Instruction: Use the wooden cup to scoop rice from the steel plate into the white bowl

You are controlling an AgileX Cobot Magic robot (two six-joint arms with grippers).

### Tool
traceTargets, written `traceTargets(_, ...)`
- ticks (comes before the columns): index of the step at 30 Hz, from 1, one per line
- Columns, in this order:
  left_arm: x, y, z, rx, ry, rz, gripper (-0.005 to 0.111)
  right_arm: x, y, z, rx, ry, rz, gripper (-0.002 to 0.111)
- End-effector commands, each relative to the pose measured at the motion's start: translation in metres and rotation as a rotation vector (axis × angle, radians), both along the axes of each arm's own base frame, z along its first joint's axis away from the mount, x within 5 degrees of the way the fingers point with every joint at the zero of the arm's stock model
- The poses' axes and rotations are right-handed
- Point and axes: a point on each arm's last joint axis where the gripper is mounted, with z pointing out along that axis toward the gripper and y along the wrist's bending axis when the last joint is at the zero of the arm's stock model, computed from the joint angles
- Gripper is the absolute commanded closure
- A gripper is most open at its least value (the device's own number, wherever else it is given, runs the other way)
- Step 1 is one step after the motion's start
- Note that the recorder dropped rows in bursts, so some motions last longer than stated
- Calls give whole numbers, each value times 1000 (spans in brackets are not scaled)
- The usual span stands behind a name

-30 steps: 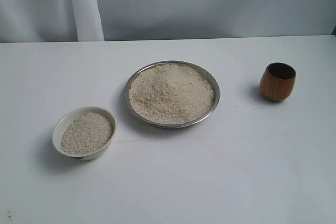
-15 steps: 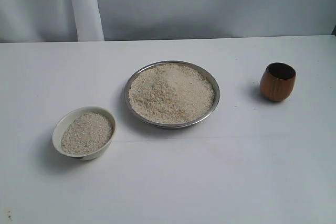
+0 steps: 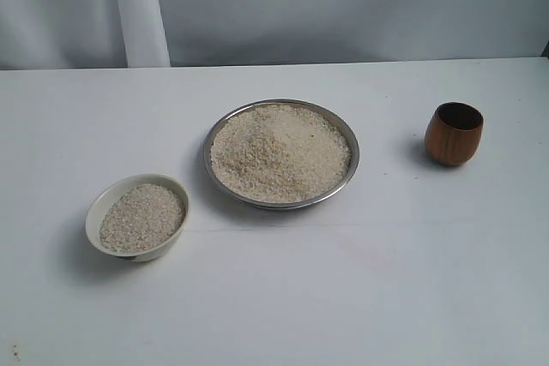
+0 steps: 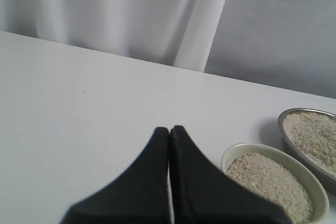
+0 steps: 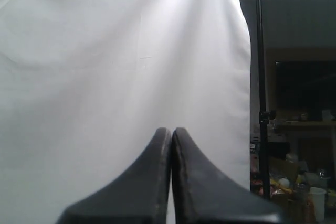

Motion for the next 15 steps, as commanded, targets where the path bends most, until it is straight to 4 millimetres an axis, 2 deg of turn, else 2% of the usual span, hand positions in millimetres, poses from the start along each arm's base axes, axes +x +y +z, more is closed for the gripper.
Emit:
traceTargets(1,0,0,0,-4,-1,-4,107,-1,0,0,-3,-10,-4,108)
traceTargets(9,0,0,0,-4,-1,-4,107,-4,0,6,8,-83,3,108)
traceTargets(15,0,0,0,-4,-1,-4,107,-8,0,12,218,-182,133,108)
